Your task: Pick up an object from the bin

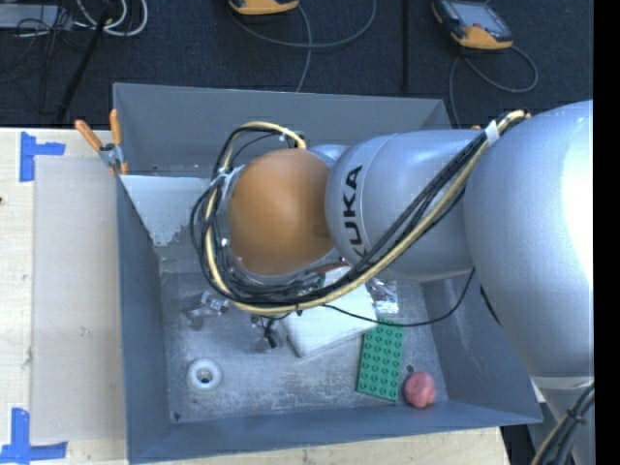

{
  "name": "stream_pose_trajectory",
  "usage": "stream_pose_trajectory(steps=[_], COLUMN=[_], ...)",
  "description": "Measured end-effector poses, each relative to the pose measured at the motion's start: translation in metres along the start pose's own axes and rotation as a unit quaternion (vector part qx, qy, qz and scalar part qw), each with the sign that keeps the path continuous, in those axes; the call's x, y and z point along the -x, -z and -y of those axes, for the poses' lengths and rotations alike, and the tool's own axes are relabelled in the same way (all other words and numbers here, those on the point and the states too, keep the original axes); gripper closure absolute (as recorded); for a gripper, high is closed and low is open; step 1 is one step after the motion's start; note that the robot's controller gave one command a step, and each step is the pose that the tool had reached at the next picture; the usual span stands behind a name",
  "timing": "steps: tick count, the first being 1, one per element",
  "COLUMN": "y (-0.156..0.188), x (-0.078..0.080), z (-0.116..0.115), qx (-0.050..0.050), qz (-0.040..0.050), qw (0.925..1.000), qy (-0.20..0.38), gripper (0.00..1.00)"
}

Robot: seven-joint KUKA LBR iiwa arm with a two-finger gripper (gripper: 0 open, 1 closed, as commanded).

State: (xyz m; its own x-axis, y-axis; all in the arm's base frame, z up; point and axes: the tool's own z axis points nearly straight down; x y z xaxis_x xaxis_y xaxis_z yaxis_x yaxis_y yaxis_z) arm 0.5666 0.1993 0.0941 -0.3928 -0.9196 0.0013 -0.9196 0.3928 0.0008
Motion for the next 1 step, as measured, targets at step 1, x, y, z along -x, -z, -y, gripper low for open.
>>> stream_pose_trajectory(steps=[1], y=[-0.0231], x=[0.0165], z=[0.0036], qx=[0.0], qz=[0.0014], qw=[1.0], qy=[0.006], gripper=[0.0])
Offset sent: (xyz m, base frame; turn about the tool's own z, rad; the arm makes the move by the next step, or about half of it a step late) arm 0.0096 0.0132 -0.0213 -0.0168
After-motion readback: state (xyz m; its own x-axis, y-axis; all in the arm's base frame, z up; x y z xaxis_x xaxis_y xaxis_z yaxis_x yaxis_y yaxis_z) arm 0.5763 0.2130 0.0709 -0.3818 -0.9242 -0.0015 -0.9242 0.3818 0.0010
